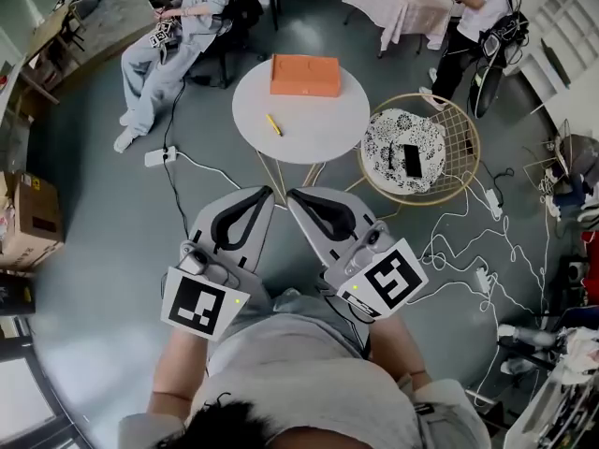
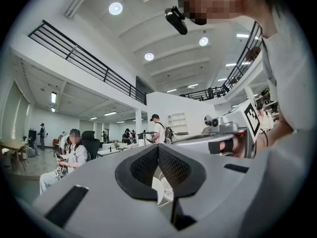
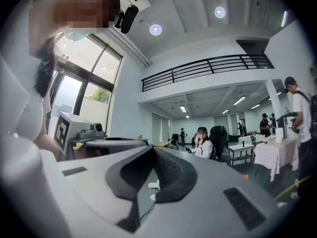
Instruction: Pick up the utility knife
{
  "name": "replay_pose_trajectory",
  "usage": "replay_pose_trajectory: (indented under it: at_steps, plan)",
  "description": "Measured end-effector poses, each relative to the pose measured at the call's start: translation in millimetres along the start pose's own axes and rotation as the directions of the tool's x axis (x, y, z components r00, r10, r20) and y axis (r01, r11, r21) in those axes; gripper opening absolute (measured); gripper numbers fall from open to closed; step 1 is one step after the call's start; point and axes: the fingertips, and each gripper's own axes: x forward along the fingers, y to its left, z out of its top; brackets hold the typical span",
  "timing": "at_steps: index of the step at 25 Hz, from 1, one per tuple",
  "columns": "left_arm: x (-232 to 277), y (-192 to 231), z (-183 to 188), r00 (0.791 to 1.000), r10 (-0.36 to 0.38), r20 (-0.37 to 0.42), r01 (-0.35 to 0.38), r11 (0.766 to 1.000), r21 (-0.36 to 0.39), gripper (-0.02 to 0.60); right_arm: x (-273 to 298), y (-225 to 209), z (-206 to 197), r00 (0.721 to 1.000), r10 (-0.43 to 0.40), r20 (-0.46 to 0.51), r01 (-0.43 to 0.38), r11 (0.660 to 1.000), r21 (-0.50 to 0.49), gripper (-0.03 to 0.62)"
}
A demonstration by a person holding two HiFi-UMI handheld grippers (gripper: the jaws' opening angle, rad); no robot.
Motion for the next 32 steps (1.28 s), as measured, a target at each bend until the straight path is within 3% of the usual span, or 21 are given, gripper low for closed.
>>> replay_pose_trajectory:
  at_steps: [9, 22, 32]
  plan:
    - [20.1, 23.5, -14.1, 0.999, -0.04, -0.022, 0.039, 0.999, -0.026, 0.011, 23.3, -19.2, -7.4, 1.0, -0.027, -0.015, 0.028, 0.999, 0.026, 0.008]
    - [69.0, 121.9, -27.5, 0.988, -0.151, -0.019, 0.15, 0.988, -0.046, 0.009, 112.7, -76.6, -15.3, 0.989, -0.144, -0.033, 0.145, 0.989, 0.042, 0.008]
    - [91.4, 175.9, -35.7, 0.969, -0.249, -0.015, 0.248, 0.968, -0.029, 0.011, 165.6, -104.2, -14.8, 0.974, -0.223, -0.023, 0.224, 0.973, 0.053, 0.008]
